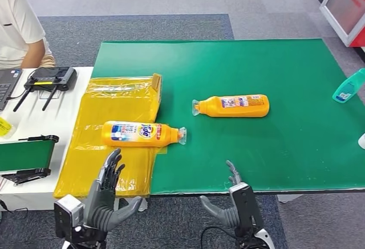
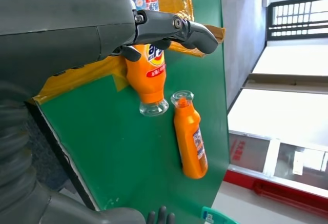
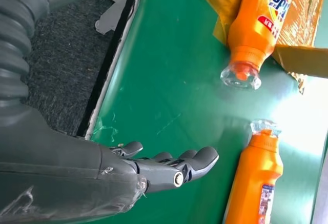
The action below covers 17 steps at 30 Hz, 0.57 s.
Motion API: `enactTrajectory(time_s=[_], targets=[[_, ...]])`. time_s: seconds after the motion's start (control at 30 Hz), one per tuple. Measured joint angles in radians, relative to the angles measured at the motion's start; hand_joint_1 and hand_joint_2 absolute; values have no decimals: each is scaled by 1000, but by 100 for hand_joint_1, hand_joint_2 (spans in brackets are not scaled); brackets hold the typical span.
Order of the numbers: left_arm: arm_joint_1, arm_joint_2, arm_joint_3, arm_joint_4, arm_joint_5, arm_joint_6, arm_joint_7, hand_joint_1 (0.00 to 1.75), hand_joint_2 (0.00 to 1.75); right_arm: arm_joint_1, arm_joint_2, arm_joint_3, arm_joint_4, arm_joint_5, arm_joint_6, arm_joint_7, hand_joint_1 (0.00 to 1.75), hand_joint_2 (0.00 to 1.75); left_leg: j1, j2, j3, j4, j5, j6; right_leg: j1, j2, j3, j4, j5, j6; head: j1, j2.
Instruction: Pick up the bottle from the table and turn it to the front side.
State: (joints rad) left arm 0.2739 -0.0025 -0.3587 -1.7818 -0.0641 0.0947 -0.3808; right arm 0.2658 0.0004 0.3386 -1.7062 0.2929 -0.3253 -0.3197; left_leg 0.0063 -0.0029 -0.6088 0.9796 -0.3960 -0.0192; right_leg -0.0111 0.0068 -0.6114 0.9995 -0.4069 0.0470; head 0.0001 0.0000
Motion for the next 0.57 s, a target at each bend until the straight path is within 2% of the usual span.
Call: enactTrajectory(time_s=[0.17,0.23,0.33,0.47,0.57], targets=[[8,5,-7,-4,13,24,19,0,175,37,-1,-40,-31,-73,46,-1,0,175,0,0,0,0,0,0,0,0,1,0,0,0,0,0],[14,6,-9,-3,64,28,40,0,175,63,-1,-66,-50,-112,76,-12,0,175,0,0,0,0,-1,0,0,0,1,0,-1,1,0,0],[26,5,-6,-2,135,26,51,0,175,90,3,-103,-72,-109,72,-37,0,175,0,0,0,0,-1,0,0,0,1,0,-1,1,0,0],[55,2,17,-3,158,13,19,0,175,92,20,-144,-85,-95,81,-96,0,175,0,0,1,0,-2,0,0,0,1,0,-1,0,0,0],[71,-3,41,-3,72,32,-20,0,175,77,36,-161,-83,-95,109,-115,0,175,0,0,1,0,-1,-1,0,0,1,0,-1,0,0,0]])
